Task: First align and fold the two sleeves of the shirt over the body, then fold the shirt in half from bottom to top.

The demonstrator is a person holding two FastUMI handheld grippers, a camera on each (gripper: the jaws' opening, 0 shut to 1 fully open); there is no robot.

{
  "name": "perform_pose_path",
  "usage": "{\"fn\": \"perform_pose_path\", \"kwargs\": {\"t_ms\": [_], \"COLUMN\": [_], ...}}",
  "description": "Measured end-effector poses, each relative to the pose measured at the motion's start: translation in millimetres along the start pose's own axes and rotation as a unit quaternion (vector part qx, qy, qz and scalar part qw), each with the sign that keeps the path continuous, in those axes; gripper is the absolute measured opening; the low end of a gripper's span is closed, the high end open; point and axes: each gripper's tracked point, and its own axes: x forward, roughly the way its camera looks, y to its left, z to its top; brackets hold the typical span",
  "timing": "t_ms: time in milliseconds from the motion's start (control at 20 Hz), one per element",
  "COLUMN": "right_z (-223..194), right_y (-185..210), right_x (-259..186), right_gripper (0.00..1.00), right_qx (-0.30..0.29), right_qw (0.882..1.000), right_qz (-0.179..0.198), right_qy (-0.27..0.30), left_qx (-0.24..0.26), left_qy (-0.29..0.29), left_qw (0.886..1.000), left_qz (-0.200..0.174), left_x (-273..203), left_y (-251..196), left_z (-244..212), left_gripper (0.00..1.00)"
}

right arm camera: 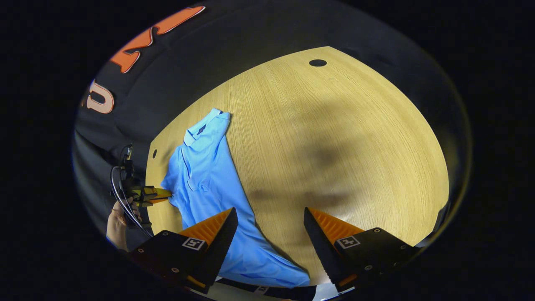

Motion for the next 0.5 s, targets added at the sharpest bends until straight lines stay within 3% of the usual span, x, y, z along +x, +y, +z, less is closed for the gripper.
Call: {"fn": "perform_pose_path", "kwargs": {"t_ms": [50,200,500], "right_z": [0,0,-6], "right_y": [0,3,5], "right_x": [-1,-5,-7], "right_gripper": [0.98,0.99,0.98], "right_qx": [-0.003,-0.006,-0.018], "right_qw": [1.0,1.0,1.0], "right_qz": [-0.002,0.0,0.003], "right_qy": [-0.002,-0.011,-0.008], "left_qx": [-0.005,-0.007,0.071], "left_qy": [-0.006,-0.046,-0.098], "left_qw": [1.0,0.998,0.987], "left_qz": [-0.019,-0.047,-0.104], "left_x": [1,-22,-88], "left_y": [-4,-10,-84], "left_z": [6,35,98], "left_gripper": [0.04,0.04,0.04]}}
